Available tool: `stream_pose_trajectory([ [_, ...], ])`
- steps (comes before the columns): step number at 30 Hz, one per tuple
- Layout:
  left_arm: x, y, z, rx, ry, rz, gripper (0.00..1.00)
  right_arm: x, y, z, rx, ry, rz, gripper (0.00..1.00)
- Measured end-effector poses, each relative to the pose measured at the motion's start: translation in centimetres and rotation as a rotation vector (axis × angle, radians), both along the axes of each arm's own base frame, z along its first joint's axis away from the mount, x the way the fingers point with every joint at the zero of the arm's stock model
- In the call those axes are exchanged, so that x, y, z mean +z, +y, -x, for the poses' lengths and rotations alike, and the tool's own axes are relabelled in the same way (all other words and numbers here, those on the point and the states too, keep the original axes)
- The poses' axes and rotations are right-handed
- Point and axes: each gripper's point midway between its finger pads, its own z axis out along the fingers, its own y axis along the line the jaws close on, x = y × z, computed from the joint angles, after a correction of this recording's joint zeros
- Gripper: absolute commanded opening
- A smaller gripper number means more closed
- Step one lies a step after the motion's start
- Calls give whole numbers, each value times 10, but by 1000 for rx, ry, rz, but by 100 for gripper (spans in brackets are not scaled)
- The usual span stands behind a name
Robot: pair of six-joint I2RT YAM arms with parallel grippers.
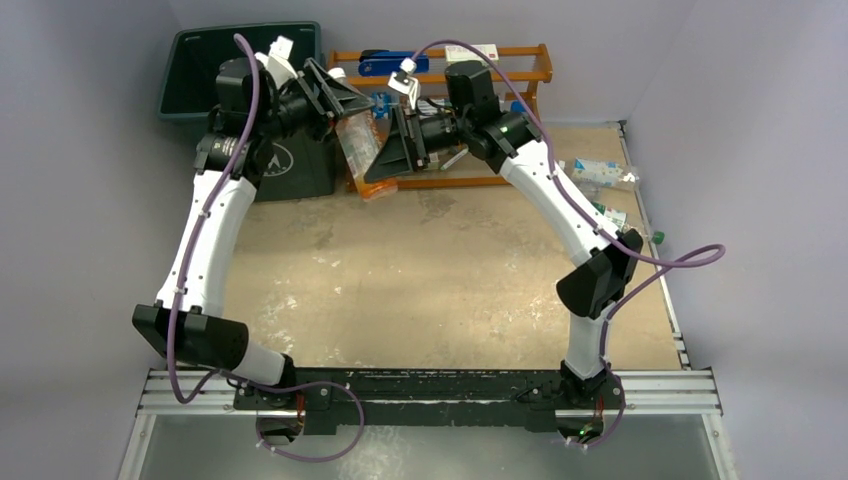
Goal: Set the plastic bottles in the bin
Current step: Pick up the plastic bottle at the center of the board, then place the plastic bottle in the trash bin.
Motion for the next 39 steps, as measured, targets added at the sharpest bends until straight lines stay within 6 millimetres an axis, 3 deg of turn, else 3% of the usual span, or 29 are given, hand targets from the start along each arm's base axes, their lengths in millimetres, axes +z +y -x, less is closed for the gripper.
stream_pose_trajectory([
  [5, 4, 6, -14, 40, -7, -58, 43, 6, -7, 4, -20, -13, 10, 100],
  [9, 19, 12, -24, 75, -43, -125, 42, 20, -20, 5, -79, -50, 12, 100],
  [14, 36, 35, -47, 183, -117, -201, 41, 41, -50, 23, -139, -89, -1, 100],
  [17, 36, 58, -63, 270, -121, -217, 40, 44, -66, 33, -176, -101, 1, 100],
  [20, 40, 88, -83, 368, -137, -208, 40, 38, -75, 37, -205, -93, 18, 100],
  [28, 89, 169, -136, 637, -310, -71, 41, -3, -81, 36, -256, -8, 105, 100],
  [33, 105, 193, -153, 749, -404, -63, 43, -11, -87, 30, -299, 9, 130, 100],
  [39, 117, 223, -158, 900, -503, -145, 47, -10, -100, 26, -360, 1, 141, 100],
])
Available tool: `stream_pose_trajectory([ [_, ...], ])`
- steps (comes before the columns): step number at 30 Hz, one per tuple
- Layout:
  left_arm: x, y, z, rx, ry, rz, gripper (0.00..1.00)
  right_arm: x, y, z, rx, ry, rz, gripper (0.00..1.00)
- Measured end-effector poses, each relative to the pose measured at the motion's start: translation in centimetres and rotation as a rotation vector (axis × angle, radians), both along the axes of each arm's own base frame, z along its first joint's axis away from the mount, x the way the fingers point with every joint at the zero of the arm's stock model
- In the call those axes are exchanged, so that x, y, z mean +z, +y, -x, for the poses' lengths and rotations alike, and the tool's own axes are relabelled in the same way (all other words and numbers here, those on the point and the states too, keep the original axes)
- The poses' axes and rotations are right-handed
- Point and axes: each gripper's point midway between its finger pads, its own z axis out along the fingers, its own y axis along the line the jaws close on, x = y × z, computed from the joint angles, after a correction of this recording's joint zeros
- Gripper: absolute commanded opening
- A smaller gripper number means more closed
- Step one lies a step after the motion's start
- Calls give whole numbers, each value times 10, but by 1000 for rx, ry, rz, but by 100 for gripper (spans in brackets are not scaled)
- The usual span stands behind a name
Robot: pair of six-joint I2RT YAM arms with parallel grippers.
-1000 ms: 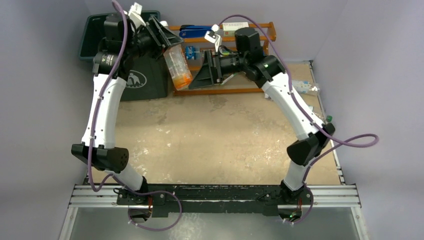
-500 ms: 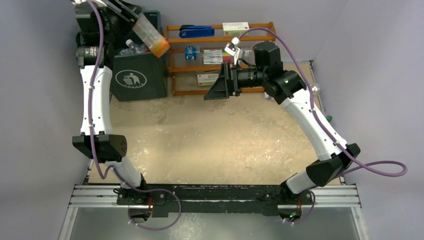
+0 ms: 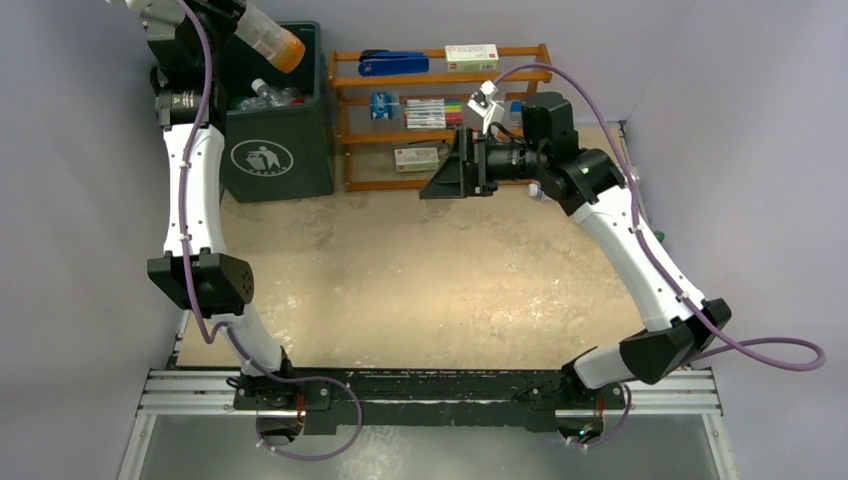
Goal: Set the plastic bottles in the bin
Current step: Place the plastic bottle in the trash bin.
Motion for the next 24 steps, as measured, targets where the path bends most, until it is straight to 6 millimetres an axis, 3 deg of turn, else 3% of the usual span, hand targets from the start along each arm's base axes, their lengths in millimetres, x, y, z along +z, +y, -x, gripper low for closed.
stream_pose_trajectory([
  [4, -6, 18, -2, 103, 21, -75, 53, 2, -12, 2, -33, 3, 1, 100],
  [7, -9, 28, -1, 159, 39, -138, 81, 1, -19, 0, -62, 6, 3, 100],
  [8, -11, 31, -1, 177, 48, -158, 84, -1, -21, -1, -73, 10, 6, 100],
  [17, -38, 47, -22, 224, 189, -219, 85, -15, -39, -15, -167, 51, 54, 100],
  [24, -57, 49, -11, 175, 266, -113, 85, -36, -73, -36, -335, 108, 148, 100],
])
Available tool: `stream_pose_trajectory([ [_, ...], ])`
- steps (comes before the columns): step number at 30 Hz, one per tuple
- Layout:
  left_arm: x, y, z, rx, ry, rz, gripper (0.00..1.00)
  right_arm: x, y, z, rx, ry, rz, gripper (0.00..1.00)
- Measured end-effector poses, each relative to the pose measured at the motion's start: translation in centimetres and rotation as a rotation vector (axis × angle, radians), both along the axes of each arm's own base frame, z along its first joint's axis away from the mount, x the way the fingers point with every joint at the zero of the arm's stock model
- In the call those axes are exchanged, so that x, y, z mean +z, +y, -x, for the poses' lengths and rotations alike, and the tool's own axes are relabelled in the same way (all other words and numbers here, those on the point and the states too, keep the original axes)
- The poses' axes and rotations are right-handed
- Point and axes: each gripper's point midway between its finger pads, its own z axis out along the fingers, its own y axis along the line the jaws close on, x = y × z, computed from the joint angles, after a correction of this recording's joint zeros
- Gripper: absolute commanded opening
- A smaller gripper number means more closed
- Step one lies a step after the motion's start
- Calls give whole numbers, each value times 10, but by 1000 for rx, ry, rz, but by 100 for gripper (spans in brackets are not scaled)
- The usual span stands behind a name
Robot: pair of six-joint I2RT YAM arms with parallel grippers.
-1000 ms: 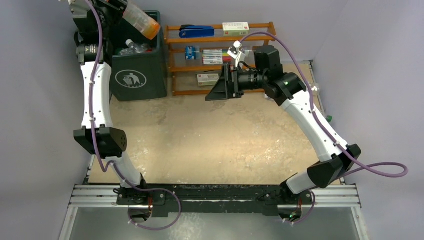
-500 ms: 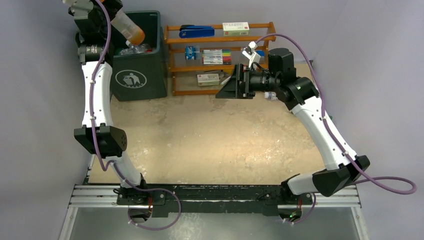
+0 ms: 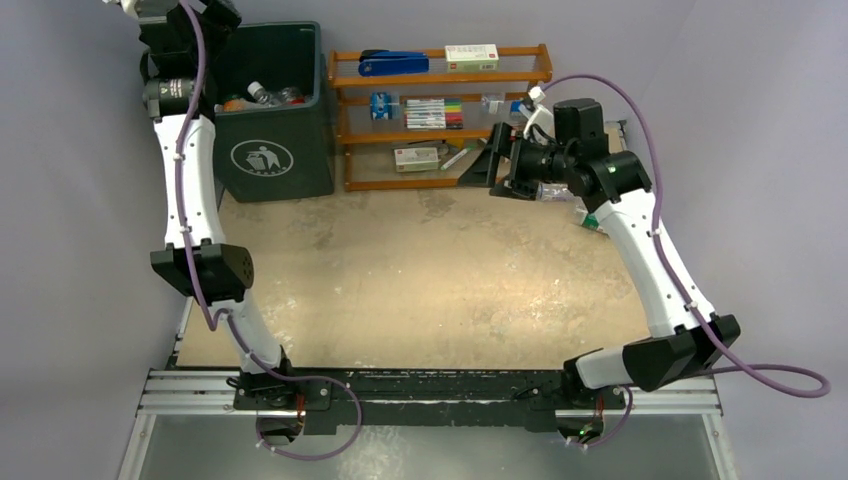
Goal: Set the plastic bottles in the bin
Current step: Place the plastic bottle in the trash bin, then pick up the plastic bottle at the center of the board.
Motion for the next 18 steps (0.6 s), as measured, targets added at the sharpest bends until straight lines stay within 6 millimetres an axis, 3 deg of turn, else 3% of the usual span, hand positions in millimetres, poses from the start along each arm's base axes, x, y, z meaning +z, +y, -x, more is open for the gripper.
stream_pose_trajectory([
  [3, 7, -7, 8, -40, -14, 59, 85, -11, -24, -12, -108, 30, 55, 100],
  [8, 31, -38, 28, -175, -82, 198, 86, -29, -75, -28, -340, 101, 166, 100],
  [12, 45, -69, 44, -321, -122, 315, 86, -44, -132, -36, -568, 178, 250, 100],
  [15, 40, -89, 56, -419, -95, 376, 86, -53, -169, -36, -717, 229, 293, 100],
  [18, 23, -107, 65, -484, -34, 408, 87, -60, -200, -36, -854, 277, 322, 100],
])
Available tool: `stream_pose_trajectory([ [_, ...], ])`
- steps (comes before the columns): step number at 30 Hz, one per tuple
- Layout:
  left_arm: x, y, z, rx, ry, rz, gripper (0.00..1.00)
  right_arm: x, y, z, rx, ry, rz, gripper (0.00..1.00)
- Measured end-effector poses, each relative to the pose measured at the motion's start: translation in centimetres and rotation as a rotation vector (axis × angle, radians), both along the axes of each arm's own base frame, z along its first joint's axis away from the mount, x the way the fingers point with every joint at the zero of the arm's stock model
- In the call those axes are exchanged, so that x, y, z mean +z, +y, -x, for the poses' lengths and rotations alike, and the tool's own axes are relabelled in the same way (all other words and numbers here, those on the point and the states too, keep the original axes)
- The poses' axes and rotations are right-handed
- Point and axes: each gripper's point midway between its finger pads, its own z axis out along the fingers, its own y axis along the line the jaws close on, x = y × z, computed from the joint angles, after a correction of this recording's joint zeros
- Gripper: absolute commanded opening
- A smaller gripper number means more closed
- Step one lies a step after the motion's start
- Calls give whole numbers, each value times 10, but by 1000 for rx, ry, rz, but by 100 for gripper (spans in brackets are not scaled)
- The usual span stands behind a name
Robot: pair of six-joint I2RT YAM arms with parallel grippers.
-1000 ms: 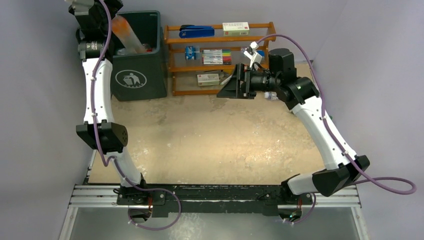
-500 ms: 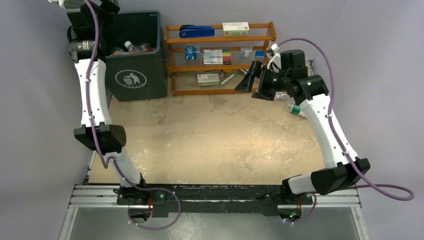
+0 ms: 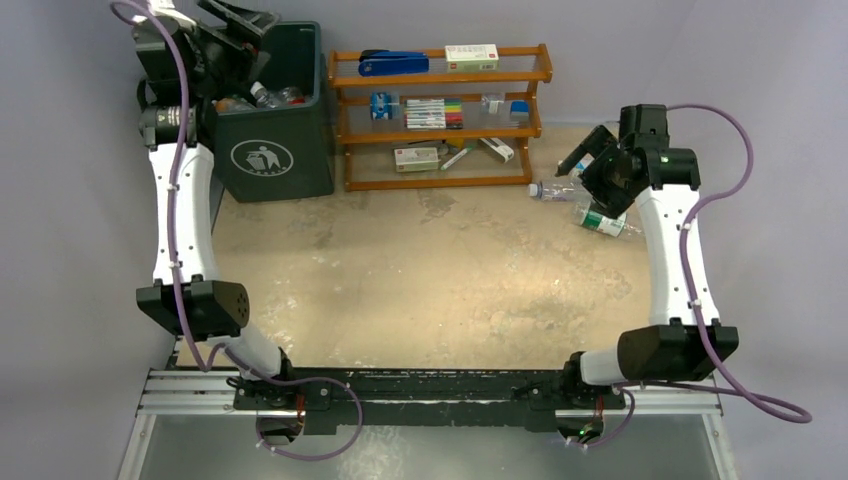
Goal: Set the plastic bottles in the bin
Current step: Pick up the plastic bottle at the center of the board.
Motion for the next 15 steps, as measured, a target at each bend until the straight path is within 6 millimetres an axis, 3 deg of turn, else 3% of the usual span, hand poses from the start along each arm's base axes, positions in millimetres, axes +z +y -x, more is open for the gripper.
stream_pose_trajectory([
  [9, -87, -73, 50, -212, 218, 8, 87, -28, -56, -16, -341, 114, 53, 100],
  [15, -118, -87, 76, -259, 299, -9, 88, -69, -80, -32, -537, 227, 72, 100],
])
